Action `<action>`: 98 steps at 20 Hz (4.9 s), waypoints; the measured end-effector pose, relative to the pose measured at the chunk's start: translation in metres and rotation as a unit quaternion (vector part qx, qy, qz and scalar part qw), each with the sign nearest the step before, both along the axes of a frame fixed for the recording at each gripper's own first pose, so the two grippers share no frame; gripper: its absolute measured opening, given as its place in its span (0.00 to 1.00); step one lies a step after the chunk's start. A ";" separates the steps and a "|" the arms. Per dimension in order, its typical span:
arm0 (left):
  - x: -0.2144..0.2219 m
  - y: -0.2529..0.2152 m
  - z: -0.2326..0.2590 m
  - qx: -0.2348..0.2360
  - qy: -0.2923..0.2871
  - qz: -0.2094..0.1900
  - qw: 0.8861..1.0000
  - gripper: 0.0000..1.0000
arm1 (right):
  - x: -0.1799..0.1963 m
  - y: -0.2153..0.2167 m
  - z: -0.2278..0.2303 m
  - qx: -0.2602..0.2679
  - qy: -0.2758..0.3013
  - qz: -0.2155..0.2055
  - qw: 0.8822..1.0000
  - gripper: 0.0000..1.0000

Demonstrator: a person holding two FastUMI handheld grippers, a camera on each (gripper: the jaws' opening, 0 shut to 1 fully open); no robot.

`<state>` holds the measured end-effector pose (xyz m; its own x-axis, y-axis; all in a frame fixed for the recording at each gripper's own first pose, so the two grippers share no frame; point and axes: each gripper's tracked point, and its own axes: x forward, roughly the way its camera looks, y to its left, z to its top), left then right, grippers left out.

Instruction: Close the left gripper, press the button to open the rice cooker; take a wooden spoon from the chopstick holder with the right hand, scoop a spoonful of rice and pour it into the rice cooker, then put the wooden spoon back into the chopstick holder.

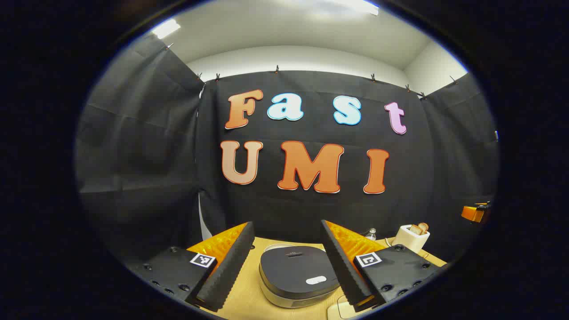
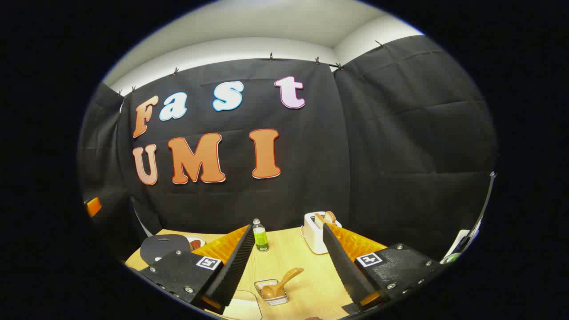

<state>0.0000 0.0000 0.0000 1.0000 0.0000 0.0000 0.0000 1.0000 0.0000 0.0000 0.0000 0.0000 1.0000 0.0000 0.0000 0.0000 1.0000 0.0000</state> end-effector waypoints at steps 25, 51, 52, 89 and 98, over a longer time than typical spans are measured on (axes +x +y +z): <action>-0.005 -0.022 -0.015 0.019 0.040 -0.004 0.999 0.99 | -0.003 -0.032 0.011 -0.011 0.000 0.008 1.000 0.95; 0.038 -0.071 -0.124 0.017 0.172 -0.083 0.981 0.00 | 0.004 -0.048 -0.018 -0.029 0.035 -0.018 0.999 0.95; 0.042 -0.074 -0.133 0.013 0.182 -0.088 0.979 0.00 | 0.003 -0.051 -0.019 -0.028 0.038 -0.020 0.999 1.00; 0.069 -0.087 -0.240 0.032 0.320 -0.105 0.941 0.04 | 0.006 -0.087 -0.052 -0.011 0.077 -0.052 0.996 0.95; 0.069 -0.088 -0.248 0.073 0.359 -0.090 0.926 0.05 | 0.022 -0.084 -0.064 0.005 0.088 -0.036 0.996 0.95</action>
<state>0.0689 -0.0882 -0.2481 0.7265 -0.1136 -0.6777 0.2186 0.9732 0.0712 0.0217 -0.0844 -0.0636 0.9821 -0.0699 -0.1747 0.0718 0.9974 0.0043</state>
